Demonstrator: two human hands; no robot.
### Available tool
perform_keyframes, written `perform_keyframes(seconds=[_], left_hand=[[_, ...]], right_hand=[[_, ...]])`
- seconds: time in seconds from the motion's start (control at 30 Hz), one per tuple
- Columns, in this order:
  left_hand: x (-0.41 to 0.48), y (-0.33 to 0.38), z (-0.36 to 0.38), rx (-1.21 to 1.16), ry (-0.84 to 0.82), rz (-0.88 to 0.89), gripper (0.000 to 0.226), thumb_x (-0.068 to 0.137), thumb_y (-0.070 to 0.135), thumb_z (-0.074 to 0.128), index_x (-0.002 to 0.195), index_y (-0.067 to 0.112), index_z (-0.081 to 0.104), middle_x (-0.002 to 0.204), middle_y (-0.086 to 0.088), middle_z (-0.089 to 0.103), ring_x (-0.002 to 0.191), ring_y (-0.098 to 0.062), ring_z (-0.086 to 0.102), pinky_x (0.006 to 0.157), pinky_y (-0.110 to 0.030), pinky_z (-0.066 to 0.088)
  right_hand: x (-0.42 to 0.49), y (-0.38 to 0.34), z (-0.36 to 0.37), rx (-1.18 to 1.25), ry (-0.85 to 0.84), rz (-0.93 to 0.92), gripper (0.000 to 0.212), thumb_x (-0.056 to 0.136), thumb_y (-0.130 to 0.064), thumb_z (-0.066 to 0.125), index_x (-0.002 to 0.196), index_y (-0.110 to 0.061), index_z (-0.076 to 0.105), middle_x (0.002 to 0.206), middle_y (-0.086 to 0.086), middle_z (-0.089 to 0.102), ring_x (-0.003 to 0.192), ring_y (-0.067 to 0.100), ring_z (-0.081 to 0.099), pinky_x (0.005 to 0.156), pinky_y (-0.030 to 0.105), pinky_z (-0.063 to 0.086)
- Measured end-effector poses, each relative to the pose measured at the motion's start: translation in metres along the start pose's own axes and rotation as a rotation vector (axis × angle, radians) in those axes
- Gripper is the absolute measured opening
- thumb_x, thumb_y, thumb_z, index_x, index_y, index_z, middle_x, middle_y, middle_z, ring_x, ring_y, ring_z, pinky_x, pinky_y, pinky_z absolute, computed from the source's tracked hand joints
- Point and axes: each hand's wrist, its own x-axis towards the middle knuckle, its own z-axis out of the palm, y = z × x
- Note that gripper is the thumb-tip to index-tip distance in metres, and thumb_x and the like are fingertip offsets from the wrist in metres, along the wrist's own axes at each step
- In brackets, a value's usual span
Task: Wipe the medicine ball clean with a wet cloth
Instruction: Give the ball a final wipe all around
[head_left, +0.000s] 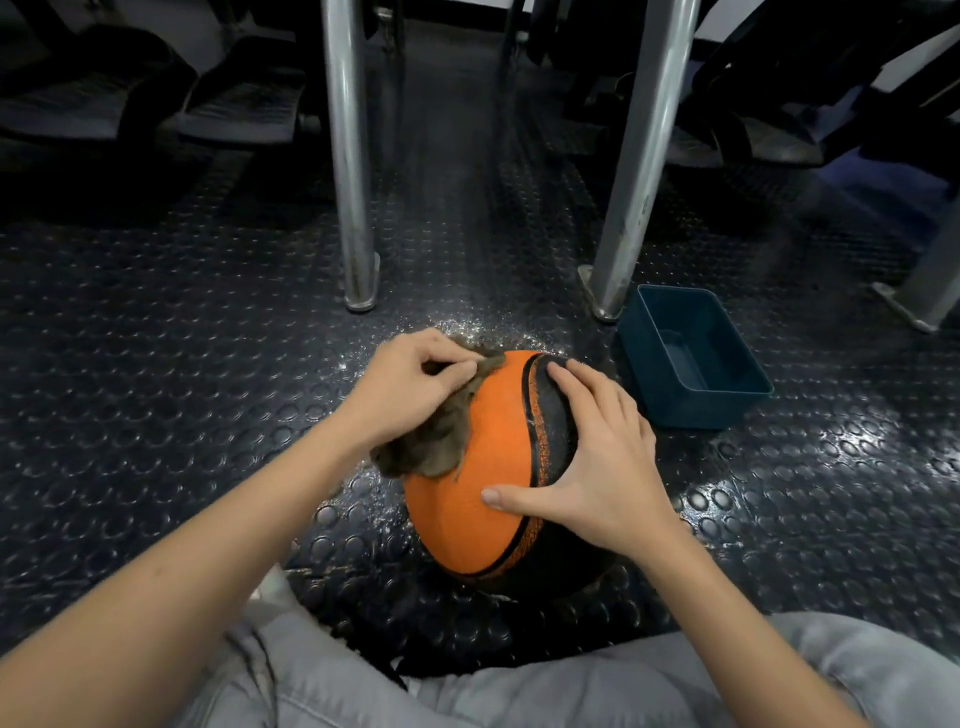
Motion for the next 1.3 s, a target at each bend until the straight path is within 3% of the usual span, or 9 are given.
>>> perform_keyframes(seconds=[0.2,0.43,0.5,0.6,0.87,1.03,1.1,1.17,1.3], left_hand=[[-0.004,0.010,0.005,-0.067,-0.017,0.055,0.019,0.088,0.013,0.064,0.092,0.029,0.073,0.096,0.016,0.065,0.097,0.000,0.058,0.090,-0.018,0.042],[0.076,0.004,0.025,0.070,-0.233,-0.250,0.029,0.094,0.006,0.046,0.098,0.017,0.072,0.119,-0.006,0.065,0.105,-0.016,0.057,0.086,-0.023,0.041],[0.076,0.001,0.027,0.027,-0.200,-0.260,0.033,0.091,0.002,0.046,0.088,0.018,0.074,0.110,-0.009,0.069,0.097,-0.019,0.060,0.081,-0.026,0.043],[0.056,0.008,0.023,-0.074,-0.143,-0.167,0.021,0.089,0.009,0.060,0.084,0.023,0.075,0.087,0.010,0.070,0.086,-0.006,0.062,0.080,-0.022,0.044],[0.010,0.020,0.004,-0.030,-0.081,0.011,0.017,0.086,0.014,0.066,0.086,0.028,0.075,0.094,0.015,0.068,0.093,0.000,0.060,0.086,-0.015,0.043],[0.061,0.013,0.023,0.066,-0.130,-0.241,0.026,0.094,0.009,0.049,0.104,0.013,0.072,0.114,-0.003,0.068,0.105,-0.014,0.057,0.088,-0.023,0.039],[0.069,0.013,0.027,0.076,-0.144,-0.289,0.034,0.092,0.002,0.041,0.105,0.010,0.072,0.110,-0.008,0.068,0.098,-0.018,0.058,0.086,-0.029,0.044],[0.060,0.018,0.029,0.017,-0.089,-0.251,0.028,0.092,0.005,0.048,0.098,0.014,0.074,0.099,-0.002,0.071,0.092,-0.014,0.059,0.079,-0.030,0.046],[0.024,0.027,0.026,0.014,0.041,-0.017,0.014,0.090,0.018,0.062,0.096,0.020,0.075,0.096,0.013,0.064,0.096,-0.003,0.055,0.088,-0.018,0.038]], right_hand=[[0.003,0.000,-0.002,-0.022,-0.019,-0.023,0.125,0.039,-0.092,0.045,0.147,-0.034,0.018,0.153,-0.018,0.012,0.141,0.012,0.006,0.113,0.053,0.015],[-0.006,-0.002,0.002,-0.057,-0.054,-0.067,0.124,0.040,-0.091,0.045,0.147,-0.038,0.010,0.153,-0.021,0.003,0.141,0.009,-0.004,0.116,0.052,0.007],[-0.003,-0.002,0.002,-0.049,-0.039,-0.050,0.124,0.040,-0.092,0.045,0.147,-0.037,0.013,0.153,-0.020,0.007,0.142,0.010,0.000,0.114,0.053,0.011],[-0.002,0.002,0.001,-0.024,-0.023,-0.039,0.125,0.039,-0.092,0.047,0.146,-0.036,0.015,0.151,-0.020,0.010,0.141,0.009,0.004,0.114,0.053,0.014],[0.003,0.000,0.000,-0.022,-0.030,-0.056,0.125,0.040,-0.091,0.045,0.147,-0.035,0.015,0.152,-0.018,0.010,0.142,0.010,0.003,0.114,0.053,0.013],[-0.002,0.002,0.000,-0.014,-0.048,-0.057,0.125,0.040,-0.091,0.047,0.147,-0.036,0.011,0.153,-0.020,0.006,0.142,0.010,0.000,0.115,0.054,0.010],[0.001,0.003,-0.001,-0.001,-0.042,-0.043,0.125,0.039,-0.090,0.048,0.147,-0.035,0.014,0.152,-0.021,0.009,0.141,0.009,0.002,0.115,0.053,0.011],[0.006,0.006,-0.004,0.034,-0.033,-0.019,0.126,0.038,-0.090,0.049,0.146,-0.035,0.016,0.150,-0.021,0.012,0.140,0.006,0.005,0.115,0.051,0.012],[0.017,0.006,-0.009,0.077,-0.058,0.018,0.128,0.036,-0.089,0.054,0.146,-0.035,0.017,0.149,-0.019,0.015,0.138,0.004,0.008,0.114,0.051,0.014]])
